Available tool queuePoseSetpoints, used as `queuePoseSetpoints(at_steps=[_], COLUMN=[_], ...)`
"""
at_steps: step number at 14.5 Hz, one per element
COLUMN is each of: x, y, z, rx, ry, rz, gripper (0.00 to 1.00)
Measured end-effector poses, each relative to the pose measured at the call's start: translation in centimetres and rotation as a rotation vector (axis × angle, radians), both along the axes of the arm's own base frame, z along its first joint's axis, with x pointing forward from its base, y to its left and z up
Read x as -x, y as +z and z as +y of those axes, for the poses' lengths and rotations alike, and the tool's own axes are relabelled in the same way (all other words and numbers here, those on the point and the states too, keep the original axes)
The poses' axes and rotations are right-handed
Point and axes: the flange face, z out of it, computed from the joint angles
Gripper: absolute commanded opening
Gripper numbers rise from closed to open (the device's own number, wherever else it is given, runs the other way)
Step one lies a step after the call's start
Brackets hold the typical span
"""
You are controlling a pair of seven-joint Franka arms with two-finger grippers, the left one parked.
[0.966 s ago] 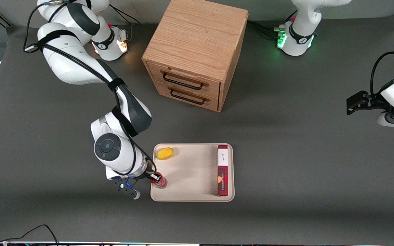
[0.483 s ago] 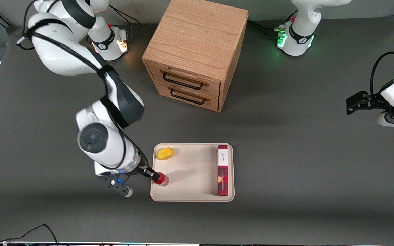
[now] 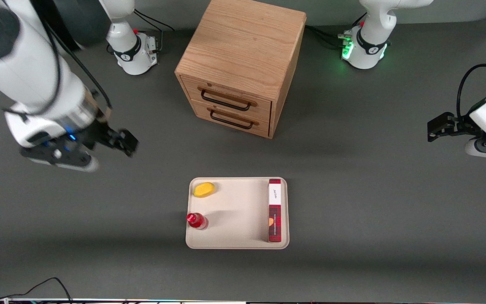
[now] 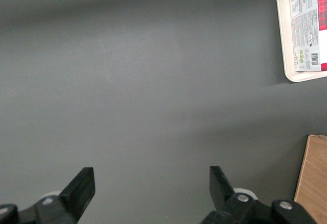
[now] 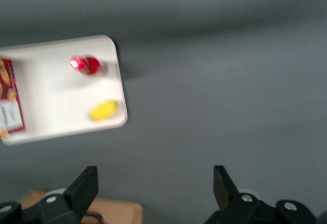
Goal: Place coke bottle on tray
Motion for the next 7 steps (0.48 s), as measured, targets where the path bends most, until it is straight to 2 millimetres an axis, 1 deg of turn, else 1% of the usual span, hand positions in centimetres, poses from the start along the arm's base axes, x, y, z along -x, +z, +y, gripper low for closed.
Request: queuePoseSetpoints(at_steps=[1,3,4,5,6,7], x=[1.1,3.0,3.8,4.8,5.8,6.7], y=[0.8,1.2,1.0,0.3,-0.8,-2.1], z=[-2.1,-8.1,-11.5,-14.2,-15.9,-16.7], rx=[0.001,-0.033,-0.057,-0.071,-0.079,-0.079], ry=[0.022,0.049,0.050,0.044,0.035,0.029], rz=[0.024,0.074,0.081,0.079,0.073,0.065], gripper=[1.00,1.00,1.00,1.00,1.00,1.00])
